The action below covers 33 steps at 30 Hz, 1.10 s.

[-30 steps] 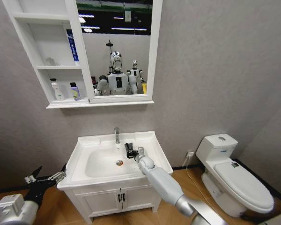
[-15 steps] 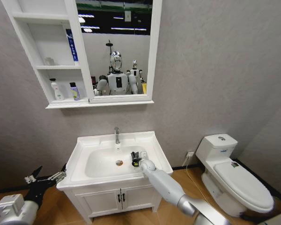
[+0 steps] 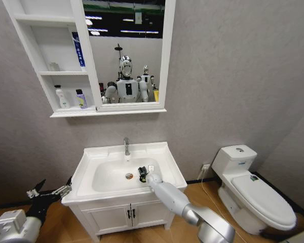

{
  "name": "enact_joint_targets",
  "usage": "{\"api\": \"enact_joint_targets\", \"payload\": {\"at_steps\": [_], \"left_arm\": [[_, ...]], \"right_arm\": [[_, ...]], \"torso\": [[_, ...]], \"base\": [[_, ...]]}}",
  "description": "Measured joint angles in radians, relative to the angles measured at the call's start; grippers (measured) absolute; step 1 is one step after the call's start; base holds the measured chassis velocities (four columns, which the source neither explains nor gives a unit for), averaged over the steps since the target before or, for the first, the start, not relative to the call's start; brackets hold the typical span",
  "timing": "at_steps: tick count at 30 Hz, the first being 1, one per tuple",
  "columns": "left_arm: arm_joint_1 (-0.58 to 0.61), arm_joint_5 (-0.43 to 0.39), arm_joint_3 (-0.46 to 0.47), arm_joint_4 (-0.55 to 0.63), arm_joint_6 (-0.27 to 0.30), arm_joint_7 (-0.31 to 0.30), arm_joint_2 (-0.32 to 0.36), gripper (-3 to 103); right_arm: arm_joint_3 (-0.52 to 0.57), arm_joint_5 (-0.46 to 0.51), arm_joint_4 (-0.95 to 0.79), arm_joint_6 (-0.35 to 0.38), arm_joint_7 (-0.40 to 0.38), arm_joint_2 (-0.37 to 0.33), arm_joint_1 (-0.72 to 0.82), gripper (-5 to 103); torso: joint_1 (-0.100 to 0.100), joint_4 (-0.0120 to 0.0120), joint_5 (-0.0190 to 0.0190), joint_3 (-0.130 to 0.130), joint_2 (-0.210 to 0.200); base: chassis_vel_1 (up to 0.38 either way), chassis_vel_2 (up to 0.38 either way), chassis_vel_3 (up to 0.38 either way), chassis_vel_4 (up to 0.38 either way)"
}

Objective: Move facial cleanser and shampoo from washbasin to cabinet, then wipe washbasin with towel.

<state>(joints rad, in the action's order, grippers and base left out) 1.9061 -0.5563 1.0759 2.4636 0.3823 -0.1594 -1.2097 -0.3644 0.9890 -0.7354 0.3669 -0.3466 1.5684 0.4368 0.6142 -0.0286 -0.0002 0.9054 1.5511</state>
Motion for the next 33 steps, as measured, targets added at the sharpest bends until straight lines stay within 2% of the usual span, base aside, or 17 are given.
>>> {"api": "enact_joint_targets", "payload": {"at_steps": [4,13,20,23,25,33], "left_arm": [[0.000,0.000,0.000,0.000,0.000,0.000,0.000,100],[0.000,0.000,0.000,0.000,0.000,0.000,0.000,100],[0.000,0.000,0.000,0.000,0.000,0.000,0.000,100],[0.000,0.000,0.000,0.000,0.000,0.000,0.000,100],[0.000,0.000,0.000,0.000,0.000,0.000,0.000,100],[0.000,0.000,0.000,0.000,0.000,0.000,0.000,100]], "right_arm": [[-0.012,0.000,0.063,-0.008,0.030,0.041,-0.029,3],[-0.028,-0.030,0.156,-0.039,0.120,0.044,-0.067,3],[-0.036,-0.051,0.141,-0.042,0.145,0.041,-0.051,3],[-0.042,-0.084,0.133,-0.052,0.177,0.041,-0.039,3],[-0.046,-0.155,0.134,-0.073,0.232,0.040,-0.033,3],[-0.065,-0.208,0.096,-0.111,0.301,0.040,-0.023,3]], "torso": [[0.000,0.0007,0.0001,0.000,0.000],[0.000,0.0004,0.0003,0.000,0.000],[0.000,-0.0002,0.0000,0.000,0.000],[0.000,-0.0002,0.0000,0.000,0.000],[0.000,-0.0001,0.0000,0.000,0.000],[0.000,0.0002,0.0001,0.000,0.000]], "base": [[0.000,0.000,0.000,0.000],[0.000,0.000,0.000,0.000],[0.000,0.000,0.000,0.000],[0.000,0.000,0.000,0.000],[0.000,0.000,0.000,0.000],[0.000,0.000,0.000,0.000]]}}
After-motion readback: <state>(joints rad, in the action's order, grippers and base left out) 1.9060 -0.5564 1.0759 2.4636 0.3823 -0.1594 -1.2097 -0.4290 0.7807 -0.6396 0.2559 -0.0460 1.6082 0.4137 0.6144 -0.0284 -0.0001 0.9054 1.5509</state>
